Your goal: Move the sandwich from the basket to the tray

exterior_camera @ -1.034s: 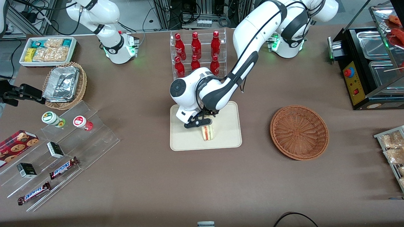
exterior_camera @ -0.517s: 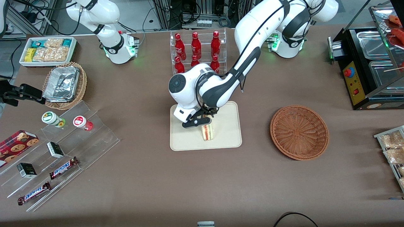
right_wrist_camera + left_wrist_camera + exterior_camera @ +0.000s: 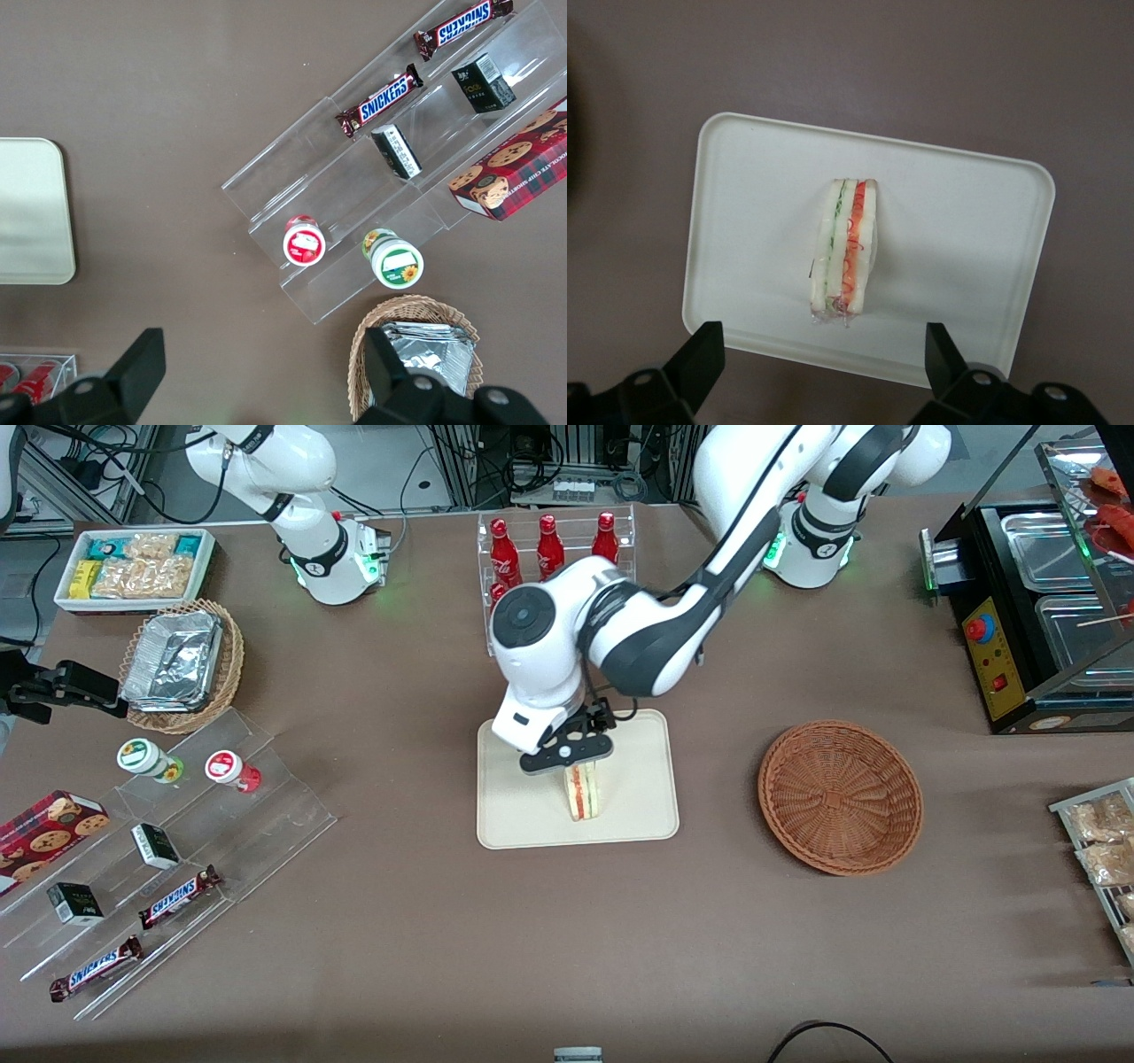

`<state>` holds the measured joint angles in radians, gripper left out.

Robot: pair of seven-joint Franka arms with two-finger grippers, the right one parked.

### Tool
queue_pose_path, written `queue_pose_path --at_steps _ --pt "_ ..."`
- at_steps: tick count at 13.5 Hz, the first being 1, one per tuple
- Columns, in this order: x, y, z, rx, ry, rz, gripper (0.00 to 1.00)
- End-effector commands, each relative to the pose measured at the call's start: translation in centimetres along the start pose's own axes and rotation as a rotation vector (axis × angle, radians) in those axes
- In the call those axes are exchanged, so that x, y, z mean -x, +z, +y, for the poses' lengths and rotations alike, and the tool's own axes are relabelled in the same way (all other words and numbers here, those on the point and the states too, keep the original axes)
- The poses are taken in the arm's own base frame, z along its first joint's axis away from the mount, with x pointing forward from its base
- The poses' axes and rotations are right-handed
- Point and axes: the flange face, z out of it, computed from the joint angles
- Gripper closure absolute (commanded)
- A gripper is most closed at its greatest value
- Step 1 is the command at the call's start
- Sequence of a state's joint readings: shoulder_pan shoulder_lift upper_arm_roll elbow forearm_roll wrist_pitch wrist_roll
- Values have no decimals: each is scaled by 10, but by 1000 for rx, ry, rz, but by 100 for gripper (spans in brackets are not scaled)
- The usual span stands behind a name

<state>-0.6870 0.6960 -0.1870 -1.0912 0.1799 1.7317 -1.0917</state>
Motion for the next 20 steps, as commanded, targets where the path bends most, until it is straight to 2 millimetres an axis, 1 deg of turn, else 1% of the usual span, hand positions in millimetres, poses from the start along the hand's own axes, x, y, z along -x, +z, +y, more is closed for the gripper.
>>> queue_pose_path --at_steps 1,2,3,4,5,7,10,12,13,14,16,17,18,20 --pt "-12 -39 -26 23 -36 -6 0" --pt "-39 -50 -54 21 -90 -36 0" --pt "-55 -57 -70 30 -121 -51 0" --pt "-70 -69 -88 51 -129 -54 0" --pt "-83 -77 -106 55 -109 -52 0" --pt "-98 -87 -149 73 -91 -78 0" --pt "-127 -113 -205 95 -70 -60 0" --pt "-142 -119 -240 86 -34 -72 0" --pt "-147 -123 -257 82 -9 -75 0" --pt "-153 -127 -280 77 16 -87 0" --pt "-154 -142 -318 88 85 -114 0" --pt "-153 -144 -341 83 79 -119 0" --pt "-148 -147 -362 88 60 -129 0" --pt "-139 -150 -385 77 54 -146 0"
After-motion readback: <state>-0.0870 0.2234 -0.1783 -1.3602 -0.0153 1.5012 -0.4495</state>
